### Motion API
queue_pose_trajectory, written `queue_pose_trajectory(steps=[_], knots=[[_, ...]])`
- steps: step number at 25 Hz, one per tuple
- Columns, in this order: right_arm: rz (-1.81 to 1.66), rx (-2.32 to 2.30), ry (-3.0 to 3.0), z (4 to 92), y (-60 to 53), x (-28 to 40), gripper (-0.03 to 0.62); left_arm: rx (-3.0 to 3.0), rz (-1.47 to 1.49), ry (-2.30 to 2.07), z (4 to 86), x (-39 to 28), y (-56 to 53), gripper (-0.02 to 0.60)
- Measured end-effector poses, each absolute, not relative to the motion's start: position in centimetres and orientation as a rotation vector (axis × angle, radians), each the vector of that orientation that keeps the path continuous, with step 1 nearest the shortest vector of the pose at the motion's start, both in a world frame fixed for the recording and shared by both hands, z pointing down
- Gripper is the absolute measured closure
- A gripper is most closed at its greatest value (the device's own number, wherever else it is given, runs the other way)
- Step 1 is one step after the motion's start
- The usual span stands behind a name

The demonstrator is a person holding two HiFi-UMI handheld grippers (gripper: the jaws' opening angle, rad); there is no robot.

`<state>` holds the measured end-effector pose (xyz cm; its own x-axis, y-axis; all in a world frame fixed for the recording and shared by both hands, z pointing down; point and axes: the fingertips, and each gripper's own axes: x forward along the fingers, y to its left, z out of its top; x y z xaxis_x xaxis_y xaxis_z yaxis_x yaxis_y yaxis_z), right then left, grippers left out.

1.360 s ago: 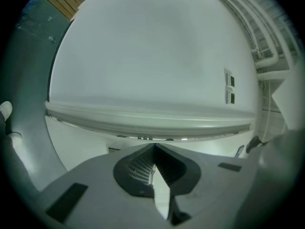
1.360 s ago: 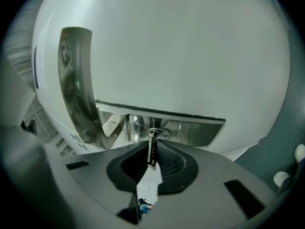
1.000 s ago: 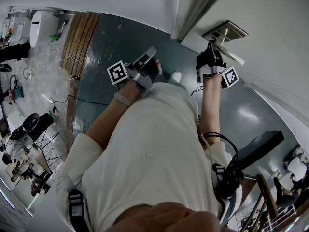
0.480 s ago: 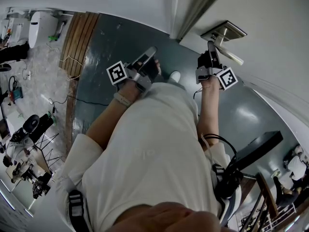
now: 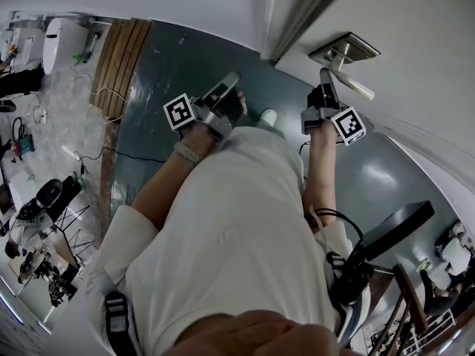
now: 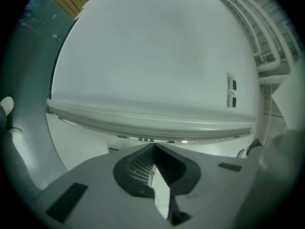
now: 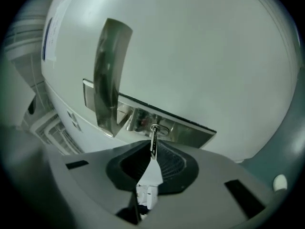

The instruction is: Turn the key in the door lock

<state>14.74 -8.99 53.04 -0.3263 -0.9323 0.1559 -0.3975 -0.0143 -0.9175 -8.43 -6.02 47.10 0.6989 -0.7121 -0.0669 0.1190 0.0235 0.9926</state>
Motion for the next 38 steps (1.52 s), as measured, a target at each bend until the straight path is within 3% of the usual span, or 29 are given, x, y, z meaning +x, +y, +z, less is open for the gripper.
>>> queue_pose_trajectory(steps=[17,38], knots=[[-1.429,-0.987,1.271,53.5,-9.1,15.1,0.546,1.398,-0.704,-0.546,47.1,-9.0,-6.0,0.574],[-1.291,-0.538,0.906,55.2,-8.8,14.7,0.546,1.377,-0.685,-0.549,48.1,-9.3,-5.7,0.574]])
